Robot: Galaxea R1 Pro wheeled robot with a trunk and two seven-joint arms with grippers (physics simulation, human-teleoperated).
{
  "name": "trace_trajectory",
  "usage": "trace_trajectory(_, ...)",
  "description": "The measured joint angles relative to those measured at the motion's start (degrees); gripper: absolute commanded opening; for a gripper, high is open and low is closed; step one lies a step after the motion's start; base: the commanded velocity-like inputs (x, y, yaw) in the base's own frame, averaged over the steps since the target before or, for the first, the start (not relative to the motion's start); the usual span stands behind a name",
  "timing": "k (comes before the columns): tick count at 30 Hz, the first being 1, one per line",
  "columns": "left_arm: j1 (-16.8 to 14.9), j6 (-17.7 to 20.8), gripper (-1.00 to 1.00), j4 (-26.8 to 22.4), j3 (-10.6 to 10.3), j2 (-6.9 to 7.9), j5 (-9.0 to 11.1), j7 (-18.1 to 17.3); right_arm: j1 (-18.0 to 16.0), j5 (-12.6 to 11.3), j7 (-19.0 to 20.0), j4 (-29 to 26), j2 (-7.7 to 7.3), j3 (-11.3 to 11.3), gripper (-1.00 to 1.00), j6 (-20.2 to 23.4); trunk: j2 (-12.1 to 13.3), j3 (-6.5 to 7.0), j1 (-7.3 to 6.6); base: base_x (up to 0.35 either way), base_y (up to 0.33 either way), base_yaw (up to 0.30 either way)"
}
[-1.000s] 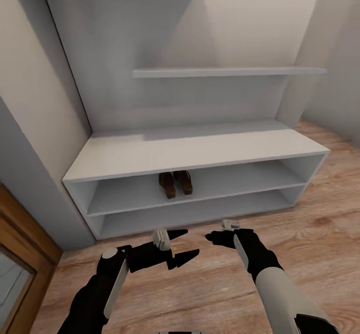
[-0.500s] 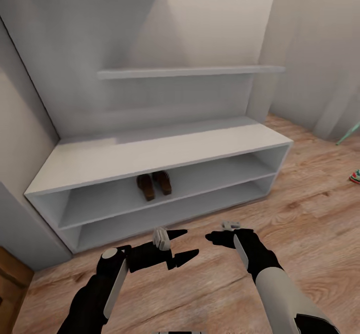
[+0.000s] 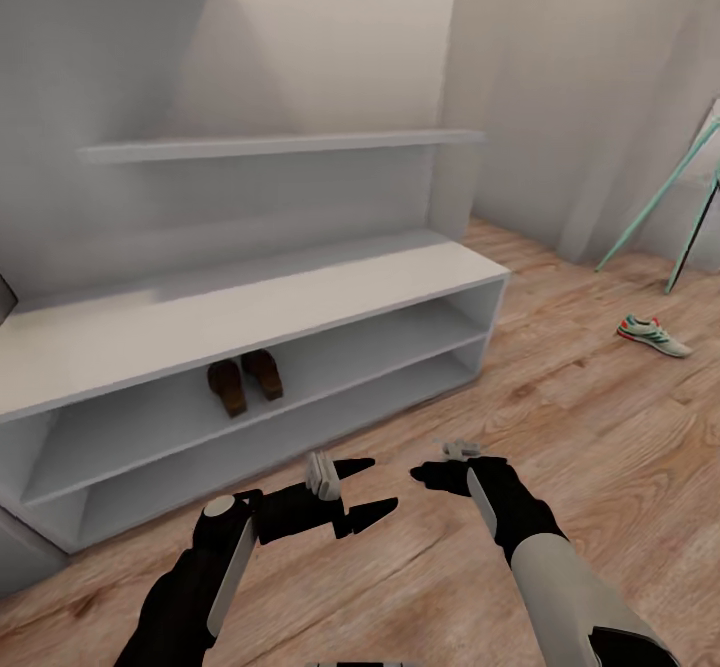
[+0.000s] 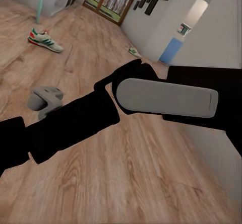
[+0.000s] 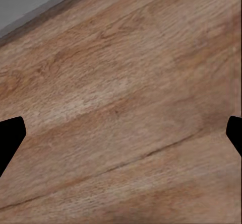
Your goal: Pick up the two gym shoes and the two sandals from the corridor floor and place them onto the hallstand (shoe rack) in the corridor, making sure they are on the rack and not on the floor. Arrange them so the two gym shoes are next to each other and the two sandals are next to each other.
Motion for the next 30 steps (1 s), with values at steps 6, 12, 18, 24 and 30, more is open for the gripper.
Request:
trace_trajectory(6, 0.0, 0.0, 1.0, 0.0, 0.0, 0.0, 0.0, 0.0, 0.0, 0.0, 0.0, 0.0, -0.01, 0.0, 1.0, 0.0, 0.0, 0.0, 0.0, 0.119, -0.184, -0.3)
trace_trajectory(12, 0.0, 0.0, 1.0, 0.0, 0.0, -0.01, 0.0, 0.0, 0.0, -0.1, 0.1, 0.0, -0.01, 0.0, 1.0, 0.0, 0.0, 0.0, 0.01, 0.03, -0.029, -0.3)
trace_trajectory(18, 0.0, 0.0, 1.0, 0.0, 0.0, -0.01, 0.0, -0.1, 0.0, -0.1, 0.1, 0.0, -0.01, 0.0, 1.0, 0.0, 0.0, 0.0, 0.01, 0.002, -0.002, -0.3)
trace_trajectory(24, -0.1, 0.0, 1.0, 0.0, 0.1, 0.01, 0.1, -0.1, 0.0, -0.1, 0.1, 0.0, -0.01, 0.0, 1.0, 0.0, 0.0, 0.0, 0.01, 0.0, 0.0, -0.3)
trace_trajectory(30, 0.0, 0.0, 1.0, 0.0, 0.1, 0.0, 0.1, -0.1, 0.0, -0.1, 0.1, 0.0, -0.01, 0.0, 1.0, 0.0, 0.0, 0.0, 0.01, 0.0, 0.0, -0.3)
